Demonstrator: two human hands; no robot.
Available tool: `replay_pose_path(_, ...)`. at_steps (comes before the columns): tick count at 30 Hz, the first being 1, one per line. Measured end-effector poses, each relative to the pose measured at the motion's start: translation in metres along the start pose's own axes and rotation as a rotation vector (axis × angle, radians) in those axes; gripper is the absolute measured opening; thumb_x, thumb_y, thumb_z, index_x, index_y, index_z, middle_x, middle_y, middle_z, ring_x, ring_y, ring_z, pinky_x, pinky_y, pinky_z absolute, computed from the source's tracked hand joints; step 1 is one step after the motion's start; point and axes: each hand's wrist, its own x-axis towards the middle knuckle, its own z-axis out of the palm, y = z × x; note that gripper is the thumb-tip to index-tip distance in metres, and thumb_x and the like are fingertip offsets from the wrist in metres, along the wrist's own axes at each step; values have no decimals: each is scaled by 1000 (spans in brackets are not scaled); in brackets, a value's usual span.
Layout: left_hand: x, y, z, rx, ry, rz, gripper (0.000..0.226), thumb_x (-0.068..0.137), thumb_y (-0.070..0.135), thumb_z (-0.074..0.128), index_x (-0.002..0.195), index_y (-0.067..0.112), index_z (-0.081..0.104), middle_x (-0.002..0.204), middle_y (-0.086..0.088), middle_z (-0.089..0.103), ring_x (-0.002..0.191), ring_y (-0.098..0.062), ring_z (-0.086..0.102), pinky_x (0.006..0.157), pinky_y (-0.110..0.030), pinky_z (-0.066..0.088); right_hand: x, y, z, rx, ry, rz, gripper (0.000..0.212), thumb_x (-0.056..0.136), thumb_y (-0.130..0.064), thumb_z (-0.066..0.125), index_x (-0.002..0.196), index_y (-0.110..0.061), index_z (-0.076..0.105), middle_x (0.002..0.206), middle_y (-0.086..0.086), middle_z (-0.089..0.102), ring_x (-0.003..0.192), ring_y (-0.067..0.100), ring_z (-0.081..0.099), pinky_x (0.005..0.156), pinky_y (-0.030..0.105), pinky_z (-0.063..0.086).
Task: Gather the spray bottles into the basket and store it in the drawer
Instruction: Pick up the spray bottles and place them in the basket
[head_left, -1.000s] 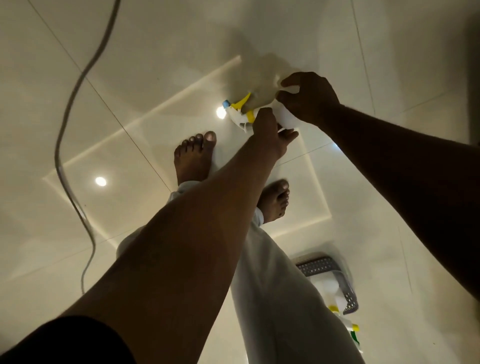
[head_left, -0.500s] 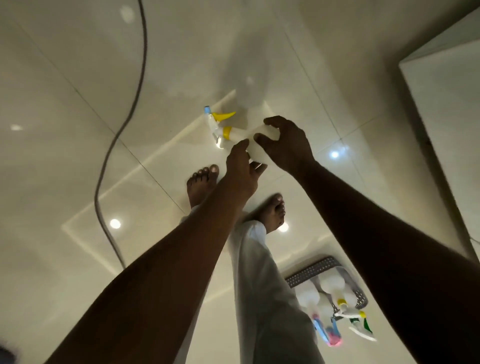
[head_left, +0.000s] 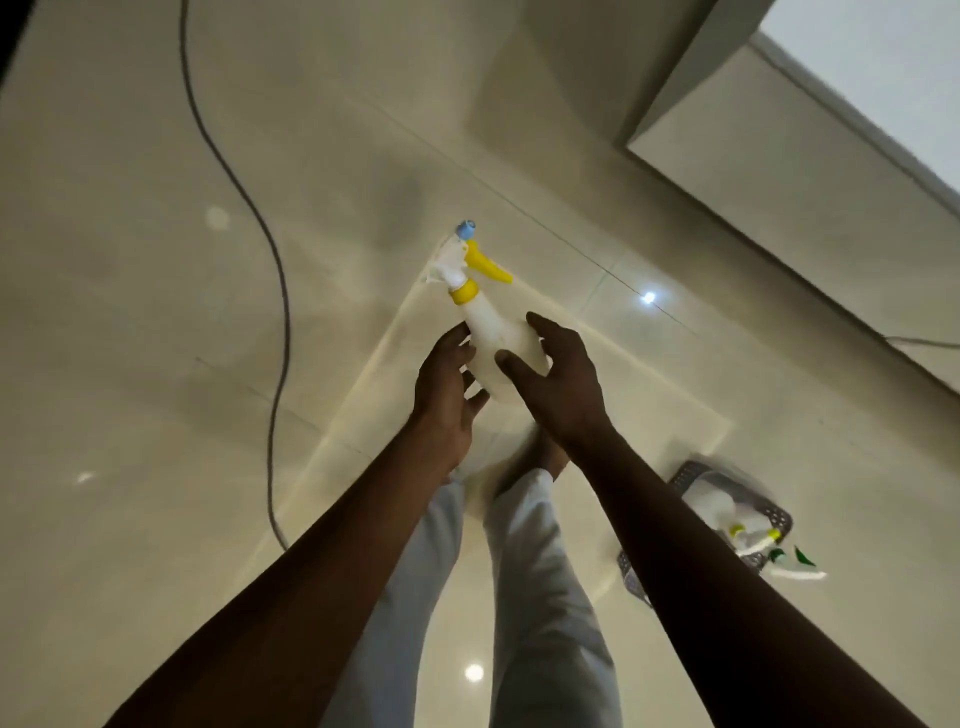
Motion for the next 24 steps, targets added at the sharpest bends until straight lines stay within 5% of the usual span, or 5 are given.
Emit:
replay_pose_path(8,-23,-21,10,397,-154,111,39,93,14,51,117,32,75,122,1,77,122,-26,68,90,-36,56,-58,36,-15,387,152,190,68,87,-36,83,147,-21,56,140,-2,52,122,12,61,100,27,53)
replay_pose_path(15,-56,-75,45,655,-327,204,37,82,20,52,104,36,77,117,1,78,113,-25,69,89,-41,58,-113,95,-42,771,215,266,62,80,-29,90,128,-25,51,133,-4,63,121,19,67,96,45,62)
replay_pose_path(20,-78,-134,65,798,-461,203,40,77,19,51,106,31,76,126,-9,73,117,-31,65,94,-45,53,-164,150,-57,838,297,276,71,76,-32,93,132,-27,50,134,-5,63,122,18,67,90,37,64)
replay_pose_path(24,-95,-199,68,953,-602,209,45,81,15,49,117,23,74,131,-4,71,123,-30,63,100,-41,52,-215,199,-61,830,401,238,69,79,-28,91,140,-26,58,132,-7,70,121,14,67,105,45,56)
